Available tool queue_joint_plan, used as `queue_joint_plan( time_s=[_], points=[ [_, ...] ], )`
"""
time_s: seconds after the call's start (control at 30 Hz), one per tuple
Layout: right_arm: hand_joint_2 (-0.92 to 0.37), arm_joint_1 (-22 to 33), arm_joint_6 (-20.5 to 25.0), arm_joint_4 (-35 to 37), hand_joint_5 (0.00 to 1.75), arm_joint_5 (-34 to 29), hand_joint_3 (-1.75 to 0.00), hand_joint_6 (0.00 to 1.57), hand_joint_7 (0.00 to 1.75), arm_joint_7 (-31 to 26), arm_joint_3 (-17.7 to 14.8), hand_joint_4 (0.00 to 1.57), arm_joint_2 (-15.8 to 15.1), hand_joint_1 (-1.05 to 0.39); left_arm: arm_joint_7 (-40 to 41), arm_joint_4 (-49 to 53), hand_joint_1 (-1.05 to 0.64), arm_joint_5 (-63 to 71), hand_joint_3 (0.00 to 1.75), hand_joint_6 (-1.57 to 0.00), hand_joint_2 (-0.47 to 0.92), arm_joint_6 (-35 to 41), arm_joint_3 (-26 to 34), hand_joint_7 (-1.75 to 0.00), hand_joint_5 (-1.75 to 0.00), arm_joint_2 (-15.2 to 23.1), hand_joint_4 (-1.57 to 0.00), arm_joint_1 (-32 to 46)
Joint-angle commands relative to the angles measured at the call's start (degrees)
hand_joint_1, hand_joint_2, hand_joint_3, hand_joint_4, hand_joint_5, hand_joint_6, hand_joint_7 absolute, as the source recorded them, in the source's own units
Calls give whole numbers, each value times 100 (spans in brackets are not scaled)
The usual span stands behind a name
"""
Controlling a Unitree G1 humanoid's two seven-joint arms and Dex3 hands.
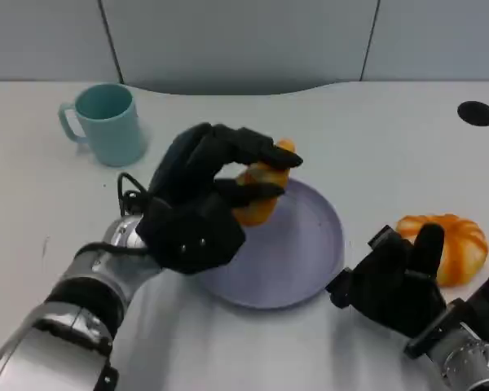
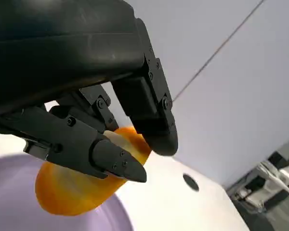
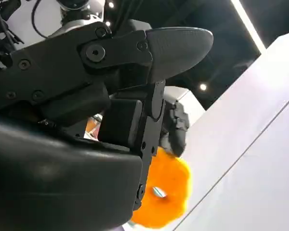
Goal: Grasp the bread from the table and place it into the plate.
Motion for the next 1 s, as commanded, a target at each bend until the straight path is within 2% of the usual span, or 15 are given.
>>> queue_joint_plan(
  time_s=[0.03,0.1,0.17,0.3,0.37,0.53,0.63,0.67,0.77,0.87,1.0],
  points=[
    [-92,-122,67,102,15,44,-25,143,0,94,-43,157,-110,-69,-762,-5,-68,-140,12,-26,90,174,21,0,-1,193,-17,25],
    [-92,-159,38,176,14,39,-25,142,0,136,-57,157,-116,-69,-986,-32,-82,-201,34,-9,92,315,69,-1,0,237,-4,29],
    [-92,-198,30,250,14,35,-25,142,0,166,-71,157,-122,-68,-1490,-59,-92,-494,53,-2,92,539,268,0,0,223,-1,46],
    [-92,-251,-12,349,13,29,-25,141,0,201,-97,157,-119,-68,-2484,-223,-104,-1111,67,0,92,868,629,0,0,204,0,115],
    [-92,-275,-87,357,13,8,-25,141,0,158,-97,157,-93,-69,-3331,-432,-105,-1654,71,0,92,1056,918,0,0,254,0,216],
    [-92,-355,-239,452,13,8,-26,142,1,136,-125,157,-39,-69,-5117,-1491,-105,-3332,73,0,92,2161,1780,0,0,252,0,772],
    [-92,-377,-177,469,14,4,-25,142,1,119,-138,157,-46,-69,-5716,-2144,-105,-4007,76,0,92,2754,2065,0,0,259,0,1155],
    [-92,-392,-189,494,14,1,-25,142,1,147,-147,157,-50,-69,-5966,-2411,-105,-4363,77,0,92,3249,2208,0,0,271,0,1321],
    [-92,-440,-189,572,12,7,-26,140,0,234,-177,157,-67,-69,-6357,-3135,-105,-5192,77,0,92,4542,2528,0,-3,301,-5,1790],
    [-92,-458,-146,616,11,3,-26,140,0,256,-202,157,-85,-69,-6769,-3540,-105,-5953,72,-1,92,5885,2867,0,-5,487,-8,2355],
    [-92,-429,-65,574,13,-31,-23,141,1,180,-204,157,-108,-71,-6955,-3863,-105,-6384,69,0,92,6800,3139,0,-7,624,-9,3025]
  ],
)
